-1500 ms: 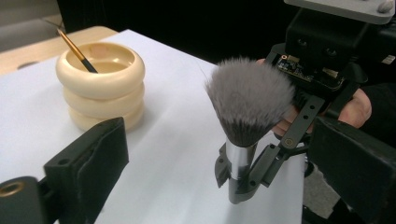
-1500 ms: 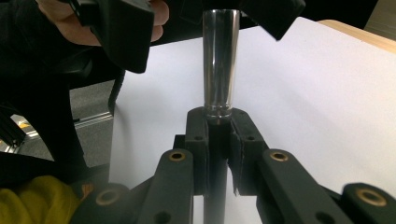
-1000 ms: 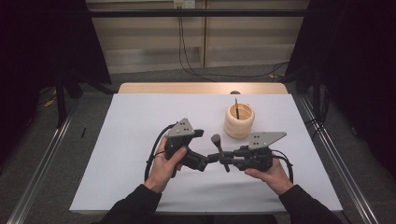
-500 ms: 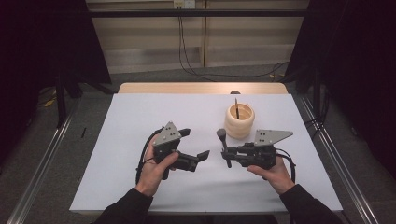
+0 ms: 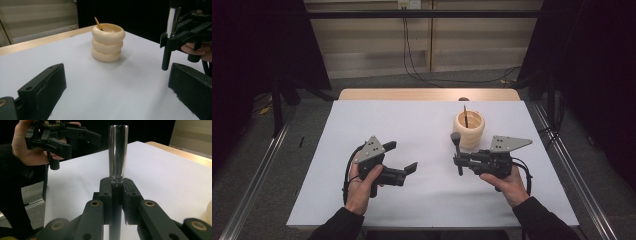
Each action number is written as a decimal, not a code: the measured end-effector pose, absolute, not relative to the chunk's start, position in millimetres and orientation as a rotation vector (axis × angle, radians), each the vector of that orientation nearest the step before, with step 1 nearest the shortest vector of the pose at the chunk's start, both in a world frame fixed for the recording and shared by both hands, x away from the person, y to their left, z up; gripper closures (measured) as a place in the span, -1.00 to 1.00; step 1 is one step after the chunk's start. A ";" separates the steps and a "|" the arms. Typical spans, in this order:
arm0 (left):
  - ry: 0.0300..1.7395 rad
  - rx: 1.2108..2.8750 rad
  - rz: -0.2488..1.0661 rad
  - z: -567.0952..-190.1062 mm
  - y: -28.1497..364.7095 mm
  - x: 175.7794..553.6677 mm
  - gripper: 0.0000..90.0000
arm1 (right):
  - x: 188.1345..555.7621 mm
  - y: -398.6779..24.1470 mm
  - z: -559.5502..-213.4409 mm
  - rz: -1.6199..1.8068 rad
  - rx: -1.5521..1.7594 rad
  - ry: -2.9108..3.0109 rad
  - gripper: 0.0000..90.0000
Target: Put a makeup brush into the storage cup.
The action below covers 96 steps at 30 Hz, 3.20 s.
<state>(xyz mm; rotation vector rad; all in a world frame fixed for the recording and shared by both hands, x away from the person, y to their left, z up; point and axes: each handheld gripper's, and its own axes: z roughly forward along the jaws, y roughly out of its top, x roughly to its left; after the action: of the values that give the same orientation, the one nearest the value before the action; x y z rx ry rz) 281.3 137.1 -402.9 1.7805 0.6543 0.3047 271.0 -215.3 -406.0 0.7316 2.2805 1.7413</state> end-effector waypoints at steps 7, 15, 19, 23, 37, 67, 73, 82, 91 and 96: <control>0.687 1.773 0.326 -413.3 148.1 273.7 -0.96 | 274.7 -222.5 -405.3 1.732 0.766 2.247 0.77; 0.773 1.724 0.374 -423.2 173.7 264.6 -0.97 | 280.4 -230.2 -403.9 1.706 0.818 2.222 0.77; 0.785 1.722 0.379 -426.7 185.3 261.5 -0.97 | 283.6 -237.8 -402.2 1.705 0.844 2.189 0.77; 0.793 1.715 0.397 -428.5 192.9 257.5 -0.96 | 287.5 -241.6 -402.0 1.693 0.852 2.176 0.77; 0.806 1.709 0.463 -437.9 211.1 246.6 -0.97 | 304.7 -245.0 -397.0 1.668 0.874 2.128 0.77; 0.828 1.675 0.461 -439.7 219.8 247.8 -0.97 | 350.5 -260.1 -377.8 1.607 0.955 2.038 0.76; 0.832 1.674 0.463 -439.8 220.2 247.8 -0.98 | 362.7 -261.6 -375.7 1.591 0.972 2.030 0.76; 0.833 1.671 0.466 -439.4 220.7 247.6 -0.98 | 379.2 -256.7 -370.2 1.570 0.980 2.031 0.76; 0.831 1.666 0.457 -439.8 221.6 248.0 -0.98 | 391.1 -254.6 -374.6 1.544 1.007 2.031 0.76; 0.840 1.668 0.465 -439.9 222.1 248.5 -0.98 | 394.5 -256.1 -379.9 1.545 1.030 2.038 0.76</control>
<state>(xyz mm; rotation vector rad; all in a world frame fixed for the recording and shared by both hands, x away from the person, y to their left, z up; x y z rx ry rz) 248.5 222.1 -439.9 1.6676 0.8396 0.4652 394.5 -256.1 -379.9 1.0298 2.0377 1.5453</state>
